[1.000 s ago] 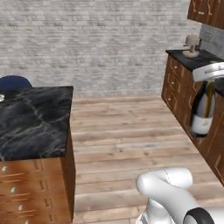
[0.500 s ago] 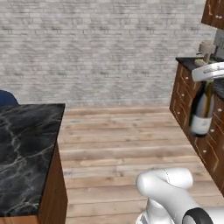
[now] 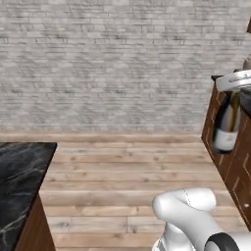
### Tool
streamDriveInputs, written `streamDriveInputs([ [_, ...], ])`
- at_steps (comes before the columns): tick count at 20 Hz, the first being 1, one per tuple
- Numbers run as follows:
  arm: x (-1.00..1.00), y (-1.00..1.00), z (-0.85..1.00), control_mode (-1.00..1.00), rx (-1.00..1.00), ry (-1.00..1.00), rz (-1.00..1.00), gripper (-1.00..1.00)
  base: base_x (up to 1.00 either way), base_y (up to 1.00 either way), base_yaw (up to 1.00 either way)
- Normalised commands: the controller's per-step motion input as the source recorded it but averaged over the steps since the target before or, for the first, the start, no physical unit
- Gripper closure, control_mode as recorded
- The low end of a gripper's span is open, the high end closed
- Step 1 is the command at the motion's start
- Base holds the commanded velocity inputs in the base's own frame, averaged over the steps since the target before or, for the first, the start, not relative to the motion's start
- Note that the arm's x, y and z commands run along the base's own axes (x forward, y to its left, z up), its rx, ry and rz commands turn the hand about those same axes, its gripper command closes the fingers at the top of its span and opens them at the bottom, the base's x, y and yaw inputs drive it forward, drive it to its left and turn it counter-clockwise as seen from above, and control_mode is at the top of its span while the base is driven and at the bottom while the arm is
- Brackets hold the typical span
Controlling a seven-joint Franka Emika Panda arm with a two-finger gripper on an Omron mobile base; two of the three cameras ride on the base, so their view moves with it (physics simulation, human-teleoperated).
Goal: Get the candle and the wine from the cabinet and move them to the dining counter.
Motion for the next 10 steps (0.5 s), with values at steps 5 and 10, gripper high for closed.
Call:
streamDriveInputs([
  [5, 0.0, 0.0, 0.0, 1.0, 0.0, 0.0, 0.0, 1.0, 1.0, -0.63, 0.3],
  [10, 0.0, 0.0, 0.0, 1.0, 0.0, 0.0, 0.0, 1.0, 1.0, -0.47, 0.33],
])
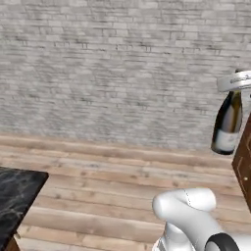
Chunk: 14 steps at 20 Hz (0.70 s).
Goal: Get the candle and the wine from the cabinet and move them to the dining counter.
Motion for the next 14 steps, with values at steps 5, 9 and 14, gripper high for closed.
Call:
streamDriveInputs([
  [5, 0.0, 0.0, 0.0, 1.0, 0.0, 0.0, 0.0, 1.0, 1.0, -0.46, 0.43],
  [9, 0.0, 0.0, 0.0, 1.0, 0.0, 0.0, 0.0, 1.0, 0.95, -0.61, 0.54],
  [14, 0.0, 0.0, 0.0, 1.0, 0.0, 0.0, 0.0, 1.0, 1.0, -0.43, 0.64],
])
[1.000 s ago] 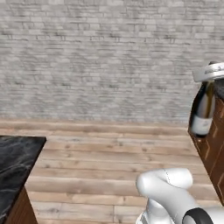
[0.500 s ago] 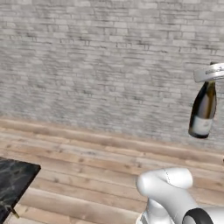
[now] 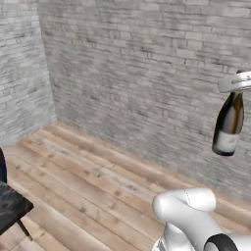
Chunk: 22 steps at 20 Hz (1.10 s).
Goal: Get the candle and the wine from the cabinet and move them to the dining counter.
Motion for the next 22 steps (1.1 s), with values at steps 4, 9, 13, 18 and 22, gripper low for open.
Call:
streamDriveInputs([
  [4, 0.0, 0.0, 0.0, 1.0, 0.0, 0.0, 0.0, 1.0, 1.0, -0.24, 0.73],
  [9, 0.0, 0.0, 0.0, 1.0, 0.0, 0.0, 0.0, 1.0, 1.0, -0.34, 0.72],
  [13, 0.0, 0.0, 0.0, 1.0, 0.0, 0.0, 0.0, 1.0, 0.92, -0.28, 0.79],
  [18, 0.0, 0.0, 0.0, 1.0, 0.0, 0.0, 0.0, 1.0, 0.79, -0.28, 0.82],
  [22, 0.0, 0.0, 0.0, 1.0, 0.0, 0.0, 0.0, 1.0, 0.82, -0.55, 0.72],
])
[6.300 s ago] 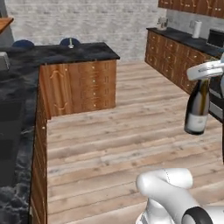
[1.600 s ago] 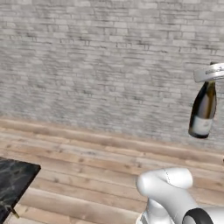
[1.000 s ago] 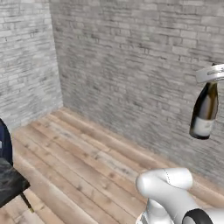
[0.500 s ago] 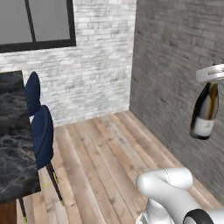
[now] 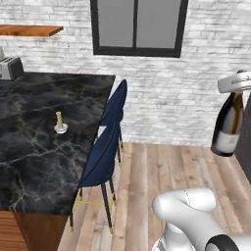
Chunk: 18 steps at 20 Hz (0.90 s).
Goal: Get the candle and the wine from the cabinet and move them to the dining counter.
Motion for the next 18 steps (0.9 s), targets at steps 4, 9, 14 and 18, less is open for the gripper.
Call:
streamDriveInputs([
  [4, 0.0, 0.0, 0.0, 1.0, 0.0, 0.0, 0.0, 1.0, 0.86, -0.79, 0.58],
  [9, 0.0, 0.0, 0.0, 1.0, 0.0, 0.0, 0.0, 1.0, 0.88, -1.0, 0.45],
  [14, 0.0, 0.0, 0.0, 1.0, 0.0, 0.0, 0.0, 1.0, 0.8, -0.93, 0.52],
  [18, 0.0, 0.0, 0.0, 1.0, 0.0, 0.0, 0.0, 1.0, 0.6, -0.86, 0.59],
])
